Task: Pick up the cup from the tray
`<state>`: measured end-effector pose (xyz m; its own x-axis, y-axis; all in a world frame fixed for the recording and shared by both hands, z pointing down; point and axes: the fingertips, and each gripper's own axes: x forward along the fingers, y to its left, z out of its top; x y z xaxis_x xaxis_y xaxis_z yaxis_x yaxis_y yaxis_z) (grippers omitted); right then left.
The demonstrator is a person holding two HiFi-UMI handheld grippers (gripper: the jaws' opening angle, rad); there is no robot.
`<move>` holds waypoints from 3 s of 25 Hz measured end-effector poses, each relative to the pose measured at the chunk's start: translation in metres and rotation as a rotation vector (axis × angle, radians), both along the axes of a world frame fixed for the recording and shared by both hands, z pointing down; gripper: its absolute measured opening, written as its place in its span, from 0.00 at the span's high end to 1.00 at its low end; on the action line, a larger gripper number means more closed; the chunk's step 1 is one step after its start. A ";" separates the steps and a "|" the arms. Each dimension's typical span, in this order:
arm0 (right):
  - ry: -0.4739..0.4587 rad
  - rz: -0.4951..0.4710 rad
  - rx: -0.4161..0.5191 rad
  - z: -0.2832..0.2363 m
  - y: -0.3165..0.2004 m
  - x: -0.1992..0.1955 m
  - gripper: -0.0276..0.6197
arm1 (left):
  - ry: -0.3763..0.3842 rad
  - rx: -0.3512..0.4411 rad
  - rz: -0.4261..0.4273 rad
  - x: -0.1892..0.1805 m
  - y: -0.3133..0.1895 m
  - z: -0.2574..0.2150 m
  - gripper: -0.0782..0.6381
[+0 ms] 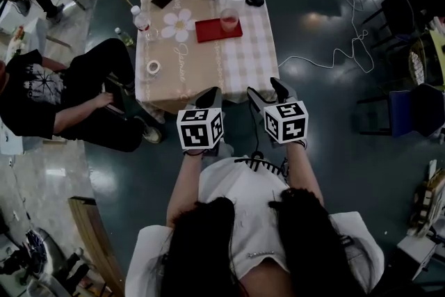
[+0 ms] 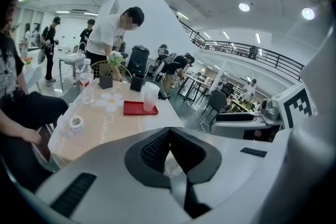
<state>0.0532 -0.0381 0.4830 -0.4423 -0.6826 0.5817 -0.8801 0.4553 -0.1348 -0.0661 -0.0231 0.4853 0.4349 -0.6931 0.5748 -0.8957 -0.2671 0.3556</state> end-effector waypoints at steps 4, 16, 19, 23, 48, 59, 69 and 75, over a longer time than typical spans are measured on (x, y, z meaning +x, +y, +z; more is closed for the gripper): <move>-0.002 0.034 -0.013 0.002 -0.015 -0.001 0.49 | -0.005 0.011 0.014 -0.004 -0.016 -0.004 0.88; 0.000 0.005 -0.036 0.010 -0.049 -0.026 0.46 | -0.016 -0.026 0.011 -0.027 -0.040 0.007 0.88; 0.005 0.002 -0.038 0.013 -0.063 -0.027 0.45 | -0.023 -0.025 0.011 -0.029 -0.052 0.008 0.88; 0.003 -0.012 -0.034 0.015 -0.088 -0.029 0.44 | -0.023 -0.020 -0.002 -0.033 -0.074 0.008 0.88; 0.087 -0.212 -0.133 0.069 -0.253 -0.049 0.36 | -0.042 -0.132 -0.131 -0.028 -0.210 0.045 0.88; 0.170 -0.306 -0.197 0.110 -0.291 -0.073 0.35 | -0.042 -0.180 -0.170 -0.031 -0.242 0.066 0.88; 0.246 -0.364 -0.268 0.151 -0.306 -0.082 0.35 | -0.042 -0.231 -0.190 -0.039 -0.261 0.086 0.88; 0.249 -0.359 -0.294 0.163 -0.316 -0.085 0.35 | -0.046 -0.274 -0.196 -0.040 -0.263 0.097 0.88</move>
